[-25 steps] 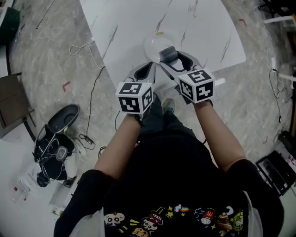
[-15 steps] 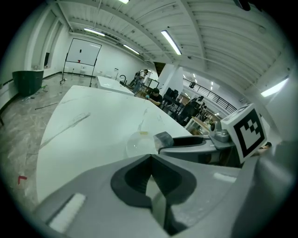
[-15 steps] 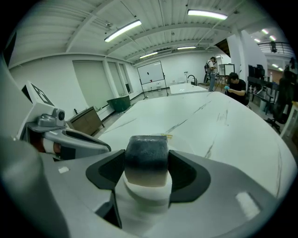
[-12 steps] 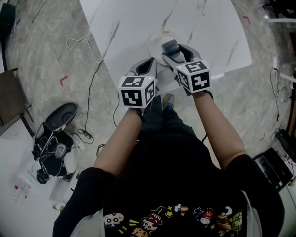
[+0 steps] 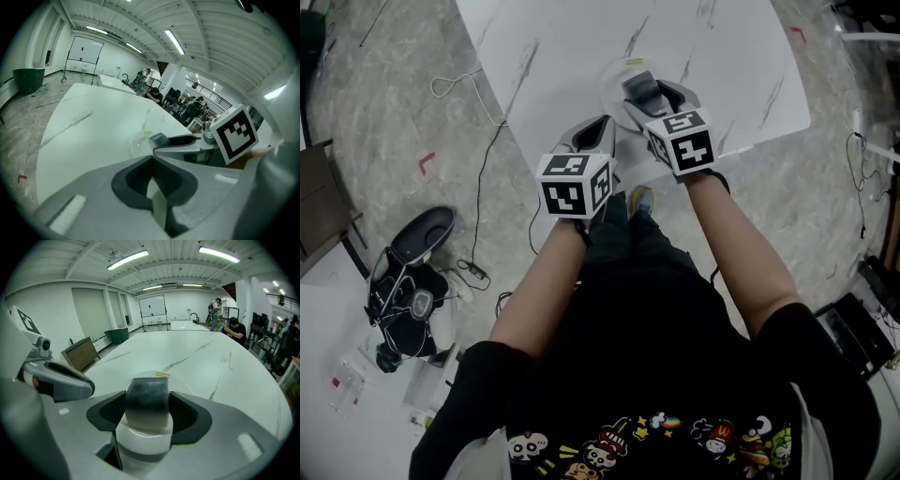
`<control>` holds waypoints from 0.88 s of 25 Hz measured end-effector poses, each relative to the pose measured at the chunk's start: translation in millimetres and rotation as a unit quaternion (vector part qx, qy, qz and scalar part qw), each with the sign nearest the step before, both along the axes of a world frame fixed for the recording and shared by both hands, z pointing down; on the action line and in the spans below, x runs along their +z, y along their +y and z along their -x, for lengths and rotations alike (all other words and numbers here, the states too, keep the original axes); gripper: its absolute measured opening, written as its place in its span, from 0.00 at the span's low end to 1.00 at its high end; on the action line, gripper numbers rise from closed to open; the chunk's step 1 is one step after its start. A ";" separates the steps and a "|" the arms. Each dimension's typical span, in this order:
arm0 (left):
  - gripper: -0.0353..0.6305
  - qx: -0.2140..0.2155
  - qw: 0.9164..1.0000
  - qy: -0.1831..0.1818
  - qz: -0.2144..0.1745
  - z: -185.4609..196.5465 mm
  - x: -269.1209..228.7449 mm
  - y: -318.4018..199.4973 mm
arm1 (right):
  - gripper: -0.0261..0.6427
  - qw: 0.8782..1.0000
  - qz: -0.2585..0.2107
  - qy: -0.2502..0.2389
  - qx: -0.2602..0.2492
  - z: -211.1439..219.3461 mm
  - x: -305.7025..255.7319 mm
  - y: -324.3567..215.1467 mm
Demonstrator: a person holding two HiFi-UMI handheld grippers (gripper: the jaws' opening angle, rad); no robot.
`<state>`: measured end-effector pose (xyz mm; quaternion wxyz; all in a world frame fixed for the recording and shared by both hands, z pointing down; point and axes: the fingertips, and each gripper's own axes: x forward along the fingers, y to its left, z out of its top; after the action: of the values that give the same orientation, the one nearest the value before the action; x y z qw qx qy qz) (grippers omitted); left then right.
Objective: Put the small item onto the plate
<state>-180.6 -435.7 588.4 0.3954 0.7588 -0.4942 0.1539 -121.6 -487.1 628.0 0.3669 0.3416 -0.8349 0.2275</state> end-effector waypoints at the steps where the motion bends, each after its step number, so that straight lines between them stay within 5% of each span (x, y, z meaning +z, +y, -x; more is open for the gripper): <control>1: 0.05 0.000 1.000 0.000 0.000 -0.2 -0.1 0.9 | 0.51 1.000 0.001 0.002 -0.001 0.3 1.1 -0.4; 22: 0.05 -0.002 1.000 -0.002 -0.006 -6.9 -12.2 7.5 | 0.53 0.999 0.040 0.016 -0.019 4.0 9.3 -6.7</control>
<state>-173.7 -428.2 576.2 0.3902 0.7599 -0.4972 0.1517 -125.6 -493.7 637.3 0.3974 0.3143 -0.8256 0.2484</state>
